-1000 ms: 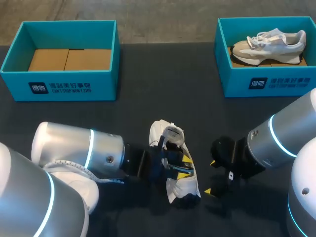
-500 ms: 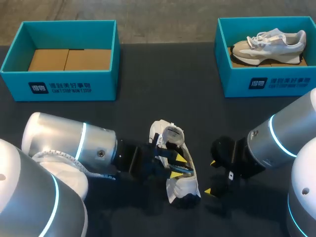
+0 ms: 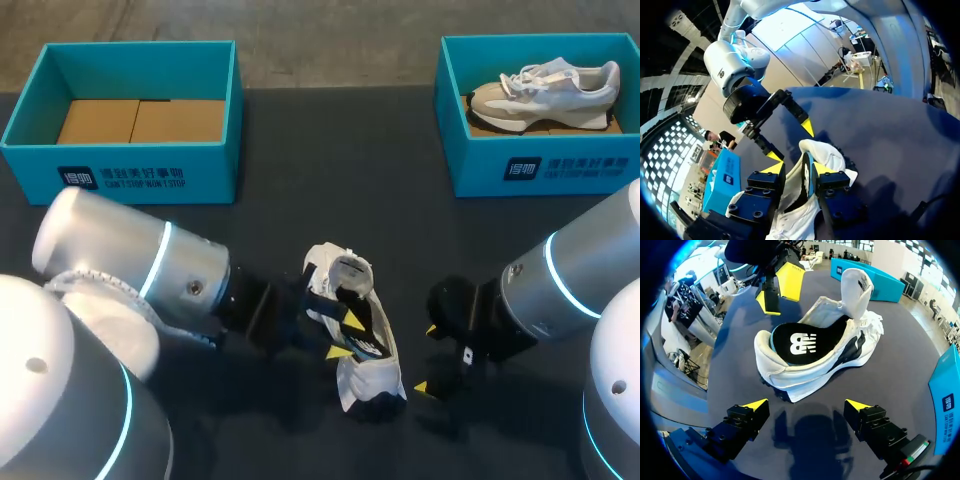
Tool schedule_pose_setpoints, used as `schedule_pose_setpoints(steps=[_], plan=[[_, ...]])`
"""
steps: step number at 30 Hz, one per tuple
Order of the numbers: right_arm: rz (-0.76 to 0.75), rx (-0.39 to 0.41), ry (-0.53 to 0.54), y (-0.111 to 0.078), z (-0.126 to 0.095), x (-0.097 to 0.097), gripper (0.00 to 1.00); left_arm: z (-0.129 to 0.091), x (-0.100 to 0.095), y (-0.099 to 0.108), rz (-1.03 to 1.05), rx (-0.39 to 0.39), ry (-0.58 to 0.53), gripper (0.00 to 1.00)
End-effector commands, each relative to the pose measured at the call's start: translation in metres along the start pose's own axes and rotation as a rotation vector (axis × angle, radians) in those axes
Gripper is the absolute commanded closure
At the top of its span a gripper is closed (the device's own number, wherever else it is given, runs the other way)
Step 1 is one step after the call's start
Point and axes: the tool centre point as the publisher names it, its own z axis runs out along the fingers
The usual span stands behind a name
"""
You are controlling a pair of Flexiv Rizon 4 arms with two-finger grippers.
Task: Take the shoe out of the shoebox, open the shoe tongue, remove and reinsert the insole, then place the shoe into the shoebox
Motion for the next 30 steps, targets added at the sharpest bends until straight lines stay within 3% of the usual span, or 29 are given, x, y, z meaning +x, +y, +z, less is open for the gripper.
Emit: schedule_pose_setpoints(steps=[1, 7, 17, 20, 26, 30], plan=[[0.001, 0.000, -0.003, 0.000, -0.001, 0.002, 0.00, -0.009, -0.007, -0.001, 0.010, -0.030, 0.095, 0.66], [0.001, 0.000, -0.003, 0.000, -0.001, 0.002, 0.00, -0.012, -0.012, 0.003, 0.036, -0.076, 0.193, 0.67], [-0.062, -0.008, 0.034, -0.016, -0.043, -0.014, 0.00, -0.011, -0.012, 0.007, 0.051, -0.114, 0.413, 0.70], [-0.070, 0.005, 0.041, -0.022, -0.055, -0.020, 0.00, -0.009, -0.013, 0.007, 0.061, -0.129, 0.468, 0.62], [-0.124, 0.064, 0.078, -0.034, -0.076, -0.033, 0.00, -0.006, -0.015, 0.007, 0.083, -0.149, 0.561, 0.61], [-0.130, 0.096, 0.073, -0.043, -0.092, -0.039, 0.00, -0.003, -0.016, 0.009, 0.089, -0.168, 0.615, 0.48]])
